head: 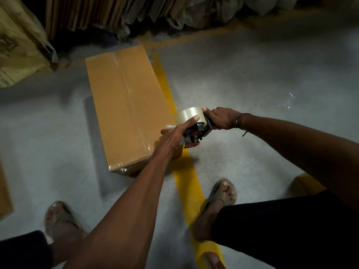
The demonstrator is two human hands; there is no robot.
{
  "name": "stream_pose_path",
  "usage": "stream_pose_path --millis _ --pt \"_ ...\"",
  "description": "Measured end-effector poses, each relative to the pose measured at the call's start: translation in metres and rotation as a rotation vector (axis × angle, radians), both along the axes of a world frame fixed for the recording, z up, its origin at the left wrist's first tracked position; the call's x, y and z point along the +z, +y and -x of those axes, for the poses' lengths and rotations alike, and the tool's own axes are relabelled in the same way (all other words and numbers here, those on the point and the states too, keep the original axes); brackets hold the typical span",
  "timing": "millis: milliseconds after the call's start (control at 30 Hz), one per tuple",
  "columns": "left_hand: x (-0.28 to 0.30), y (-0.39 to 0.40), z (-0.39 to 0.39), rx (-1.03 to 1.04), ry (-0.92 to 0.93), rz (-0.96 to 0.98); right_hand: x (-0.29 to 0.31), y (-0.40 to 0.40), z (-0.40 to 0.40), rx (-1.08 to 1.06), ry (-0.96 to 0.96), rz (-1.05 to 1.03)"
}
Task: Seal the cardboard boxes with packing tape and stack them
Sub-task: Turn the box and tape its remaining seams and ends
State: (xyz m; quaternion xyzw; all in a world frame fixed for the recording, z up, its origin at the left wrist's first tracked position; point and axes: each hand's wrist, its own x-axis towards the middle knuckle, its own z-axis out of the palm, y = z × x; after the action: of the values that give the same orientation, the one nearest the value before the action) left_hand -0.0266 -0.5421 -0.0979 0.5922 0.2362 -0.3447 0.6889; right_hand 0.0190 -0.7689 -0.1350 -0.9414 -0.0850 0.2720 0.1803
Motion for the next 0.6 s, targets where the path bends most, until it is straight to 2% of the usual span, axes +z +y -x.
stream_pose_path --millis 67,133,200,233,300,433,567,600 --pt "0.002 0.003 0.001 0.005 -0.063 -0.147 0.001 0.002 -0.003 0.009 0.005 0.001" --pt "-0.004 0.008 -0.003 -0.055 -0.085 -0.212 0.003 0.003 -0.005 0.001 0.014 0.007" --pt "-0.024 0.015 -0.011 -0.043 -0.091 -0.186 0.003 0.004 -0.008 -0.006 0.012 0.017" --pt "-0.058 0.02 -0.021 -0.045 -0.074 -0.163 0.002 0.005 -0.008 -0.003 0.008 0.024" --pt "-0.07 0.024 -0.025 -0.057 -0.051 -0.118 0.002 0.007 -0.01 0.002 0.019 0.026" --pt "-0.033 0.019 -0.014 -0.058 -0.05 -0.055 0.007 0.009 -0.013 0.01 0.039 0.038" --pt "-0.012 0.014 0.001 -0.159 -0.128 -0.373 0.004 0.006 -0.009 0.074 0.008 0.155" --pt "-0.01 0.012 0.002 -0.183 -0.141 -0.401 0.002 0.003 -0.007 0.058 0.014 0.152"
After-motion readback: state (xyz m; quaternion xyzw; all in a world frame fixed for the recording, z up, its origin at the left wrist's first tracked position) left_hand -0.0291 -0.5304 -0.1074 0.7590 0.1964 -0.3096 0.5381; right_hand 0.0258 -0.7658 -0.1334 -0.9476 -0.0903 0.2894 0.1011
